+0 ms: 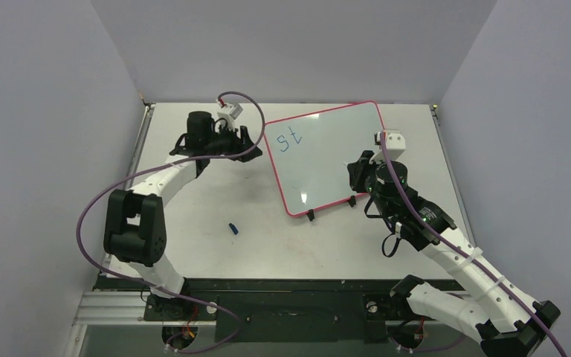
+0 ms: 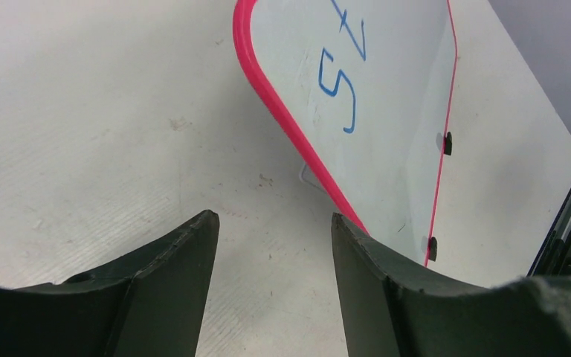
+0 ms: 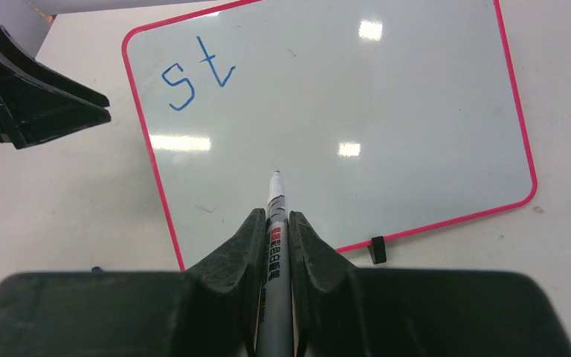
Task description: Write a sentence on the whiteboard
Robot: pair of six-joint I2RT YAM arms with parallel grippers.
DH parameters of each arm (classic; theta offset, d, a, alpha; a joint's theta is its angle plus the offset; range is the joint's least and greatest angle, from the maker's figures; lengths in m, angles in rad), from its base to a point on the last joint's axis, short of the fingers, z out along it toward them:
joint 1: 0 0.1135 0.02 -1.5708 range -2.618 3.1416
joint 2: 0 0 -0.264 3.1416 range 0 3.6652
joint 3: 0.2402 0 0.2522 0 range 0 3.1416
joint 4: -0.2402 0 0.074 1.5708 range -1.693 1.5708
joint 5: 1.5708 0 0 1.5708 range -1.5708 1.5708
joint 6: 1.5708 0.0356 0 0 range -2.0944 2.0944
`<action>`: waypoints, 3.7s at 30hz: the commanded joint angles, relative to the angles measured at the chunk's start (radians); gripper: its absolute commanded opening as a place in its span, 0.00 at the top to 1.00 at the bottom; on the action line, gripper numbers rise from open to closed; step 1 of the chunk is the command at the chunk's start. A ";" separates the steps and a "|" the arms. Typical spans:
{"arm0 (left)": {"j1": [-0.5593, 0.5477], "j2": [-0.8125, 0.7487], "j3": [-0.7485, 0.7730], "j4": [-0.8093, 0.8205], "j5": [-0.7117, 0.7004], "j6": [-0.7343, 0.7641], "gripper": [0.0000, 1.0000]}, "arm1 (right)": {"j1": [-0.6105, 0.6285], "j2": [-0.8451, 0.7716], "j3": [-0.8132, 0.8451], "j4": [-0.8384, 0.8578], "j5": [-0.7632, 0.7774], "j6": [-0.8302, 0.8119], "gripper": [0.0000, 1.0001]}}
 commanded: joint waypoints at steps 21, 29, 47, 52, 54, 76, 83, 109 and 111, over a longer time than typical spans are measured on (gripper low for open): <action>0.095 0.252 0.557 -0.041 0.140 -0.347 0.40 | -0.013 -0.019 0.045 -0.026 0.021 -0.030 1.00; 0.082 0.451 0.799 -0.106 0.287 -0.380 0.40 | -0.014 -0.009 0.045 -0.023 0.026 -0.028 1.00; -0.016 0.588 0.849 -0.356 0.386 -0.176 0.65 | -0.039 0.116 0.158 0.026 -0.040 -0.052 1.00; -0.018 0.579 0.830 -0.386 0.388 -0.146 0.72 | -0.039 0.136 0.169 0.030 -0.047 -0.047 1.00; -0.018 0.576 0.828 -0.400 0.387 -0.131 0.69 | -0.040 0.147 0.179 0.030 -0.051 -0.046 1.00; 0.040 0.508 0.657 0.068 0.461 -0.432 0.70 | -0.042 0.395 0.348 0.067 -0.128 -0.022 1.00; 0.054 0.484 0.556 0.365 0.490 -0.638 0.71 | -0.041 0.470 0.393 0.068 -0.144 -0.019 1.00; 0.079 0.478 0.370 0.867 0.596 -0.912 1.00 | -0.093 0.802 0.635 0.053 -0.249 -0.047 1.00; 0.079 0.479 0.370 0.879 0.598 -0.919 1.00 | -0.091 0.813 0.634 0.053 -0.252 -0.050 1.00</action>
